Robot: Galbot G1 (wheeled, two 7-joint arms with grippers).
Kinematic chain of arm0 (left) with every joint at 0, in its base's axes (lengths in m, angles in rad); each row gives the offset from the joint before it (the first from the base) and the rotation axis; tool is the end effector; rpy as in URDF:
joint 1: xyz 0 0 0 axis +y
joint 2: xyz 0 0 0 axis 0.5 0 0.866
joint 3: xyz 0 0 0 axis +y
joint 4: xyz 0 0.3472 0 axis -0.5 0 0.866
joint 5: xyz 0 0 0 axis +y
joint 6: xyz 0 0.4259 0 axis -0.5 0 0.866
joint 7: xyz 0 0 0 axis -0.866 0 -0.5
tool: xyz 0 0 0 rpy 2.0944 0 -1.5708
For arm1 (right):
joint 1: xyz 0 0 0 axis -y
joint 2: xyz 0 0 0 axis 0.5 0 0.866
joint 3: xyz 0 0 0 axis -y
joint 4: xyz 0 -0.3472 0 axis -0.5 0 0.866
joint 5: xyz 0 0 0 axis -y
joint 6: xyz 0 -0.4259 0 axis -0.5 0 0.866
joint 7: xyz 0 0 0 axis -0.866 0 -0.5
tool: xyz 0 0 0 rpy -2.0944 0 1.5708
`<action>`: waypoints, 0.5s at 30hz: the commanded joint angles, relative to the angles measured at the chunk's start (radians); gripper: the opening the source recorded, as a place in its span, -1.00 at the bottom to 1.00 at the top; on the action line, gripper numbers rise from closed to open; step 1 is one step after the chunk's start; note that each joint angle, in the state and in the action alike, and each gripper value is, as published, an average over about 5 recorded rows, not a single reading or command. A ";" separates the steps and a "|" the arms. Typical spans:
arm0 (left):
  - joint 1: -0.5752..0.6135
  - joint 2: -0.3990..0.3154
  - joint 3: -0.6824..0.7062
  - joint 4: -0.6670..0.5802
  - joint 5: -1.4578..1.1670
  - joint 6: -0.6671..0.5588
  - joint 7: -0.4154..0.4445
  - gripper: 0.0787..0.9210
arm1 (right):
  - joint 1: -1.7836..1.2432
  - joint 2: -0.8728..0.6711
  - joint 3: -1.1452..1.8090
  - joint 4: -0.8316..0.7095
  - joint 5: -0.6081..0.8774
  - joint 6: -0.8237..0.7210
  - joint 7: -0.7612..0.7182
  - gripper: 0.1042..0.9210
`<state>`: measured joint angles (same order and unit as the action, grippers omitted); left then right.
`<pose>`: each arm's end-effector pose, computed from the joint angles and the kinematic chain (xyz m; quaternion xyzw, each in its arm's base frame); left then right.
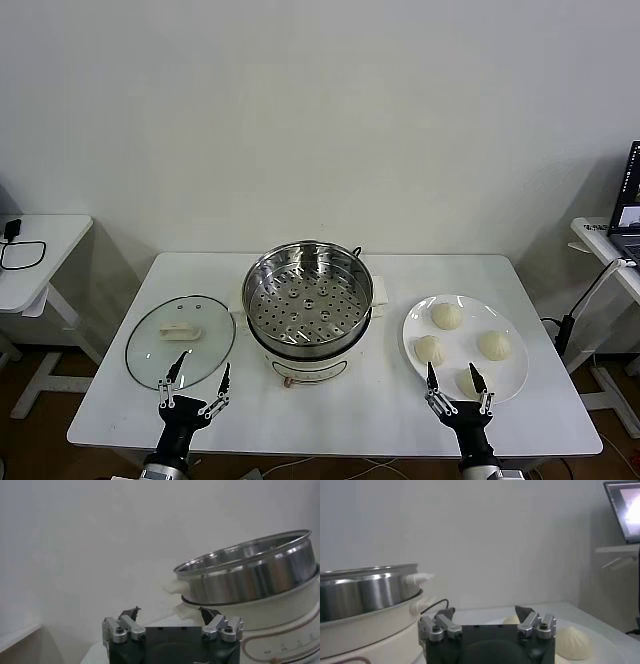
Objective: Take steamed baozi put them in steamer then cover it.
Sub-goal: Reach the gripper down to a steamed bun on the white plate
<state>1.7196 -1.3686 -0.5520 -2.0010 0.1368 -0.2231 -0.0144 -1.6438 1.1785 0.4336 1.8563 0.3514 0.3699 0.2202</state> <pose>0.2006 0.0448 -0.3692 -0.0593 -0.9862 -0.1543 0.0049 0.2108 -0.0530 -0.4140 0.0211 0.9993 0.0312 0.0002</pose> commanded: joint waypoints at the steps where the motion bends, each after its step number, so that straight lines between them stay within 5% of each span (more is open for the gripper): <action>1: 0.011 -0.001 0.002 -0.012 0.000 -0.002 0.000 0.77 | 0.003 0.006 -0.003 0.002 -0.004 -0.003 0.006 0.76; 15: 0.027 -0.007 0.024 -0.047 0.000 -0.027 -0.004 0.77 | 0.489 -0.154 -0.062 -0.201 0.239 -0.215 0.084 0.76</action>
<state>1.7433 -1.3760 -0.5286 -2.0413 0.1367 -0.2443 -0.0182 -1.3331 1.0714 0.3861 1.7240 0.5077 0.2216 0.2752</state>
